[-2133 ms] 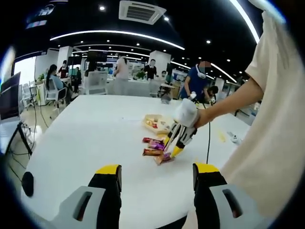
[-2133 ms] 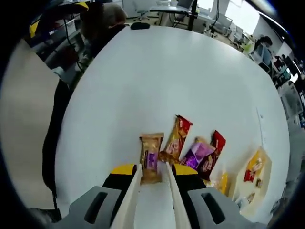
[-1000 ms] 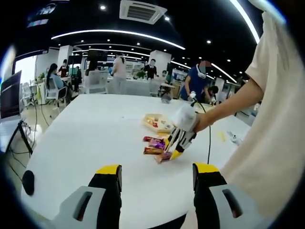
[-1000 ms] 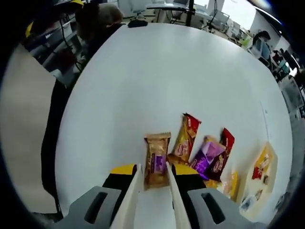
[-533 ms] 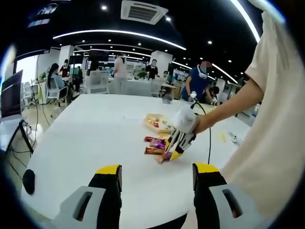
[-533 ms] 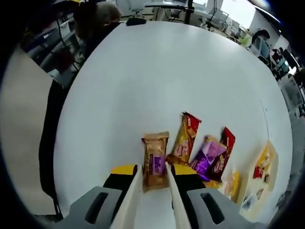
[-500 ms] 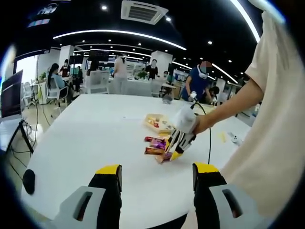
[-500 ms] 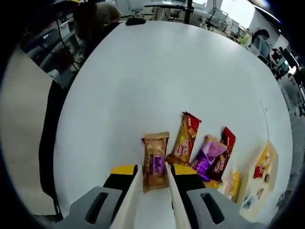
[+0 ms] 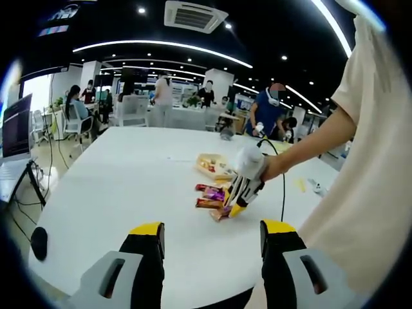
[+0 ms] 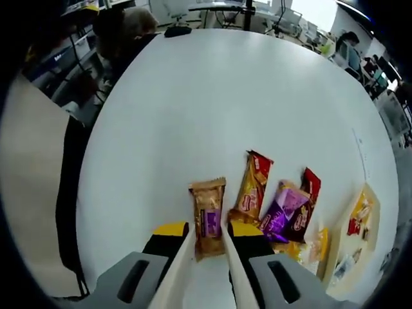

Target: Place the target food into the container with the food tongs after gripping and lifting it, then release it inside without dropping or visibly crushing the food.

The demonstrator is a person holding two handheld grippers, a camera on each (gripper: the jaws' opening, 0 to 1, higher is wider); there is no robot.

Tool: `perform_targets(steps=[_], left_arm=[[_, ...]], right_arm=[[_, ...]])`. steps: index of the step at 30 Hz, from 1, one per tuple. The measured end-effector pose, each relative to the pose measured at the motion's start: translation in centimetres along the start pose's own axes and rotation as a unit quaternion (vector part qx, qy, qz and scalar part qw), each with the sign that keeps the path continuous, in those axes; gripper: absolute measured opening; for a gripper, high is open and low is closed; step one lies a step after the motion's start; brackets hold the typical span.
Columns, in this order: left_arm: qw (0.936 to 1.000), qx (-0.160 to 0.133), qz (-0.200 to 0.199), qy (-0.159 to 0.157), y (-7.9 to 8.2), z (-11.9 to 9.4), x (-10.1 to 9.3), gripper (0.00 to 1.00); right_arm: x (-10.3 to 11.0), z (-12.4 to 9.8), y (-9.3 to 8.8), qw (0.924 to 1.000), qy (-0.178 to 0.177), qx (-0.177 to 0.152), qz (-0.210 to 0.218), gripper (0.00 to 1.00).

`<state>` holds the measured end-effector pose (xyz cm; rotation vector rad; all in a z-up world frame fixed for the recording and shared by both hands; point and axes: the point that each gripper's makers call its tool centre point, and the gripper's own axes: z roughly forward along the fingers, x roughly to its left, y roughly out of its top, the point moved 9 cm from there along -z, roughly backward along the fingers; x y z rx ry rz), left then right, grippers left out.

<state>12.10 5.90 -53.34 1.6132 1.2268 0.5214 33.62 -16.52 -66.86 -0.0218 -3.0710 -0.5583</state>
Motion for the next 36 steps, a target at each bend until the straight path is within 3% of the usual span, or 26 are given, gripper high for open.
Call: perform_targets(steps=[22, 36], left_arm=[[0.9999, -0.003, 0.007, -0.008, 0.2, 0.2, -0.1, 0.60], [0.9994, -0.010, 0.021, -0.024, 0.9, 0.7, -0.3, 0.60]], right_arm=[[-0.2, -2.3, 1.4, 0.9991, -0.017, -0.038, 0.003, 0.23], [-1.5, -5.1, 1.5, 0.9974, -0.050, -0.051, 0.003, 0.24]])
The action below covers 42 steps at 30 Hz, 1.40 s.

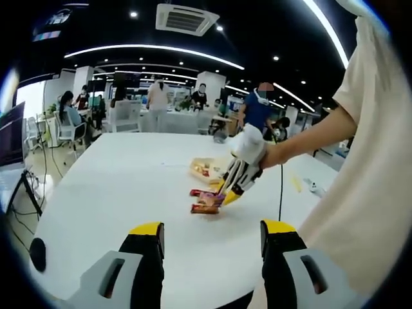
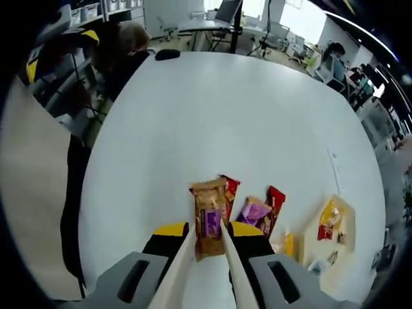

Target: Place the target food into the container with the food tongs after gripping and lifting it, then release it inside without dropping or visibly crushing the food.

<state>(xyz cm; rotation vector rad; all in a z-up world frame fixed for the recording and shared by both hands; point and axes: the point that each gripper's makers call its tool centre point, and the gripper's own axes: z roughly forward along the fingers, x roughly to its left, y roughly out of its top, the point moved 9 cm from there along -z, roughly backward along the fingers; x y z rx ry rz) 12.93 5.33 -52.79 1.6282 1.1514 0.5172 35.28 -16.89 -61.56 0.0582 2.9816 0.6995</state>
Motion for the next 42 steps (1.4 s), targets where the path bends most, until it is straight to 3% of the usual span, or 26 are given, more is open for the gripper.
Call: perform_targets(steps=[14, 42], left_arm=[[0.9999, -0.005, 0.008, -0.013, 0.4, 0.4, 0.0, 0.60], [0.9999, -0.009, 0.009, -0.008, 0.4, 0.2, 0.1, 0.60]], right_arm=[[-2.8, -2.4, 0.5, 0.9994, -0.034, 0.003, -0.005, 0.24], [-8.0, -6.3, 0.5, 0.9957, -0.092, -0.001, 0.000, 0.24]])
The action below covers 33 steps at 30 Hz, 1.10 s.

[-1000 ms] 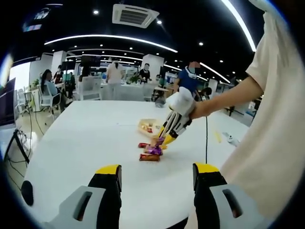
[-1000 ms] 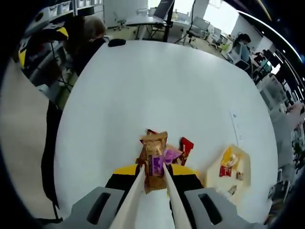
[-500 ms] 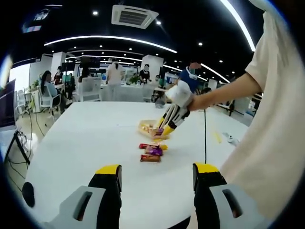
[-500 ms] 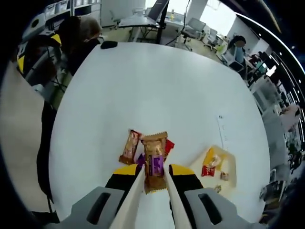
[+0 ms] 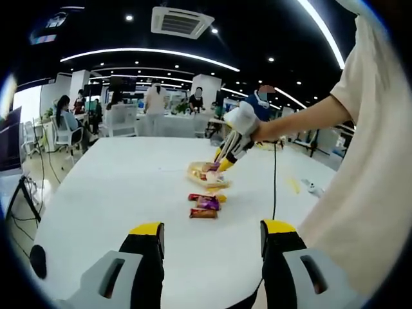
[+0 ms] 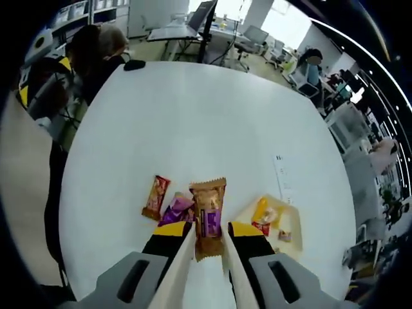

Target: Place the target food into the container with the food tongs after gripping and lifting it, then release it inside without dropping or visibly crushing the food.

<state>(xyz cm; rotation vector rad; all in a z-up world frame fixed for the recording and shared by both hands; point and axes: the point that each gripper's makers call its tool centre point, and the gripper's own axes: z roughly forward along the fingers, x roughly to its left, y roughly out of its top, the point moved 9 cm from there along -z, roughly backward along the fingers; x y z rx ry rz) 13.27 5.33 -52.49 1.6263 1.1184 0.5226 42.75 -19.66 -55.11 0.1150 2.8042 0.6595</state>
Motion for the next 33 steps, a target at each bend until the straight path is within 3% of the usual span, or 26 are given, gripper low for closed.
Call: perform_targets(steps=[33], left_arm=[[1.0000, 0.007, 0.000, -0.001, 0.4, 0.7, 0.3, 0.60]], right_arm=[[-4.9, -1.7, -1.4, 0.9984, -0.045, -0.003, 0.033, 0.24]])
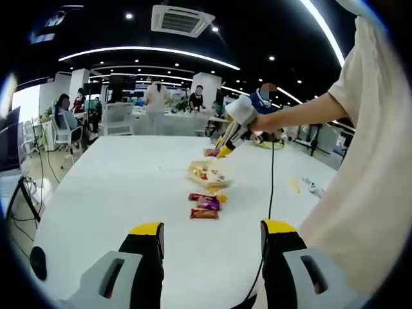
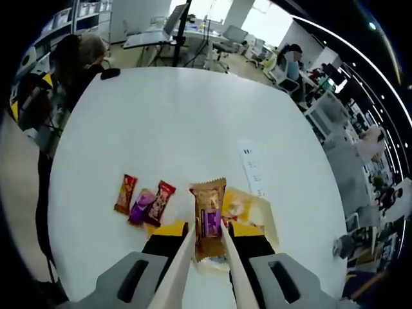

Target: Place the target food into the container with the food tongs after gripping and lifting it, then release it inside without dropping or visibly crushing the food.

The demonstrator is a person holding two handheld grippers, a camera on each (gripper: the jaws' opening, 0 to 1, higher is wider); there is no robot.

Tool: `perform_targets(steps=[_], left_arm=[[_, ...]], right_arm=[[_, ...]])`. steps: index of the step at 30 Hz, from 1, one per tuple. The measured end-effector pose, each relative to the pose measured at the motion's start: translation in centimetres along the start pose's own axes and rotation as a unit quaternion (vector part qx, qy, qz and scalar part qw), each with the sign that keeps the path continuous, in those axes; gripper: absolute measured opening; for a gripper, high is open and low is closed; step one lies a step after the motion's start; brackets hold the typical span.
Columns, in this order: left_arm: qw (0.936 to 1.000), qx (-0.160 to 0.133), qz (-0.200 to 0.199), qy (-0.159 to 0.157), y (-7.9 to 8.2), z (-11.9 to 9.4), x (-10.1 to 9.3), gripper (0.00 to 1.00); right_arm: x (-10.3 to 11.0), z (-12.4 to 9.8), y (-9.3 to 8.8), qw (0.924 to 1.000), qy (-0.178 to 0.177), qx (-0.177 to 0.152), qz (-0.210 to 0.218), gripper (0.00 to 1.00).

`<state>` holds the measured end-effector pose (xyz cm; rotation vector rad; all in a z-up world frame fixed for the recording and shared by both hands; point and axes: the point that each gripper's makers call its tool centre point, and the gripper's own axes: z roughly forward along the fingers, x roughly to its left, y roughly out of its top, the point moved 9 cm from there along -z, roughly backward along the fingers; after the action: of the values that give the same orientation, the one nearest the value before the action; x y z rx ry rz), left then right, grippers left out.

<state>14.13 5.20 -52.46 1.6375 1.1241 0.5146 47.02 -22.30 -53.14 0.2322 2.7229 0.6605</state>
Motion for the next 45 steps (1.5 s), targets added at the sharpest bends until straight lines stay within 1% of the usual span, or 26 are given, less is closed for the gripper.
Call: perform_targets(steps=[10, 15, 26, 40, 45], left_arm=[[1.0000, 0.004, -0.002, -0.002, 0.3, 0.4, 0.2, 0.64], [1.0000, 0.006, -0.002, -0.005, 0.4, 0.6, 0.2, 0.66], [0.9999, 0.012, -0.002, -0.008, 0.7, 1.3, 0.4, 0.66], [0.9998, 0.017, -0.005, -0.009, 0.9, 2.4, 0.5, 0.66], [0.9998, 0.020, -0.004, -0.009, 0.9, 2.6, 0.4, 0.66]], right_arm=[[-0.9, -0.1, -0.1, 1.0000, -0.004, 0.005, -0.004, 0.24], [-1.7, 0.0, -0.3, 1.0000, -0.005, 0.005, -0.005, 0.24], [-3.1, 0.2, -0.5, 0.9998, -0.010, 0.009, -0.012, 0.24], [-4.8, 0.4, -0.7, 0.9999, -0.015, 0.002, -0.006, 0.24], [-5.1, 0.3, -0.6, 0.9998, -0.019, -0.002, -0.011, 0.24]])
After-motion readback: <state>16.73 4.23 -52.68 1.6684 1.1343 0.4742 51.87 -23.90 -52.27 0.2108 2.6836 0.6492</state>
